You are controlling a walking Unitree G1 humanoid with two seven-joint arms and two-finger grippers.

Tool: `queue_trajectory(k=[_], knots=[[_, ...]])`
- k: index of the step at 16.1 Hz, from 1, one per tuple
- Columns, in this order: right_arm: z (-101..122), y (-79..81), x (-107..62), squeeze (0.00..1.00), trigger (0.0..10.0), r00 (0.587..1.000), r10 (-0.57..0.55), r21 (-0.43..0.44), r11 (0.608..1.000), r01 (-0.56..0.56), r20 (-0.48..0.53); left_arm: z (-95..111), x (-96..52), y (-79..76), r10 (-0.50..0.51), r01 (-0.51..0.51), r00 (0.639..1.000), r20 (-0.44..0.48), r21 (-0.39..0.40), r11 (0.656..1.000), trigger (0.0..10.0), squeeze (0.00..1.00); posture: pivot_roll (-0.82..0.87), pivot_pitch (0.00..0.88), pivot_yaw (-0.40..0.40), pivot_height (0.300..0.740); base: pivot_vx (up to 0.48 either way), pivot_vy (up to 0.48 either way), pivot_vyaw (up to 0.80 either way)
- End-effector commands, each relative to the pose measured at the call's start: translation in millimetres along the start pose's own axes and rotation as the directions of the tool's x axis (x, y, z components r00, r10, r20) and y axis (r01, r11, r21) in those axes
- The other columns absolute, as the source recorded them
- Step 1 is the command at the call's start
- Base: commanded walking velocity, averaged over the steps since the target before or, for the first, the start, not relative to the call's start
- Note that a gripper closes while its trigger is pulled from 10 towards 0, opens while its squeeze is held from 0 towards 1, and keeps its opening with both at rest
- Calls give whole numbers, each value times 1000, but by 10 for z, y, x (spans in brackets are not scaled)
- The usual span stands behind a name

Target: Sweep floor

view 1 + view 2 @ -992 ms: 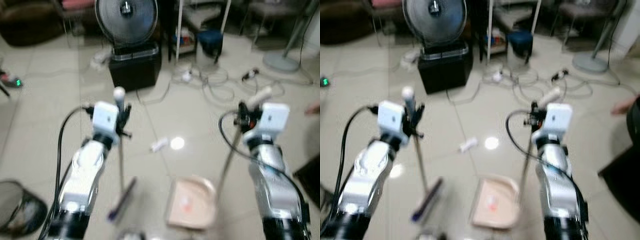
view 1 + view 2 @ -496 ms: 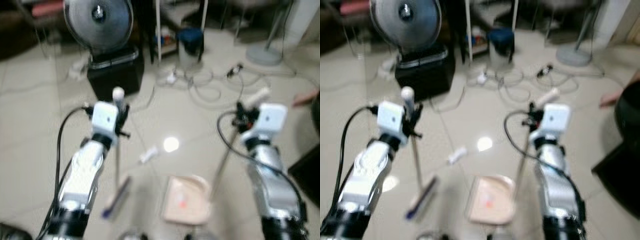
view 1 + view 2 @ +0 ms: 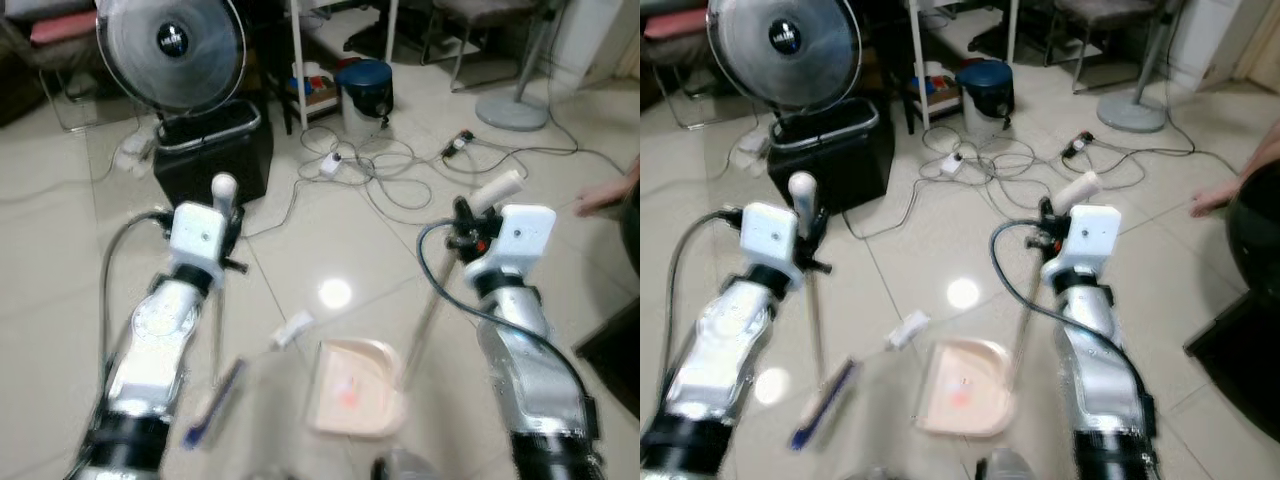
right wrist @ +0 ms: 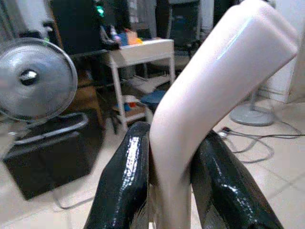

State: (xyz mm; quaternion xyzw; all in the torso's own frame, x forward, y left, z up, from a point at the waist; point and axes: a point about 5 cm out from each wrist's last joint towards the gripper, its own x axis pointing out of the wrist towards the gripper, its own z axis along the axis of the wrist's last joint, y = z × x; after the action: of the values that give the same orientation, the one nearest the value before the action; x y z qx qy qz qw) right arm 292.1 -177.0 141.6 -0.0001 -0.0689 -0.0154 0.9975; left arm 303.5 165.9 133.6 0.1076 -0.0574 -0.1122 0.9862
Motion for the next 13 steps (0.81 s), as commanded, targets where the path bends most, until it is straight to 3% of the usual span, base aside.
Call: queue_trajectory(k=[1, 13], knots=[[123, 38, 23, 0, 10000, 998, 12, -20, 1000, -10, 60, 86, 24, 86, 22, -23, 999, 39, 27, 999, 10000, 0, -3, 96, 56, 740, 442, 0, 0], [86, -9, -34, 0, 10000, 998, -36, -15, 999, 37, 51, 82, 33, 80, -1, 0, 999, 36, 32, 999, 10000, 0, 1, 110, 71, 740, 442, 0, 0]])
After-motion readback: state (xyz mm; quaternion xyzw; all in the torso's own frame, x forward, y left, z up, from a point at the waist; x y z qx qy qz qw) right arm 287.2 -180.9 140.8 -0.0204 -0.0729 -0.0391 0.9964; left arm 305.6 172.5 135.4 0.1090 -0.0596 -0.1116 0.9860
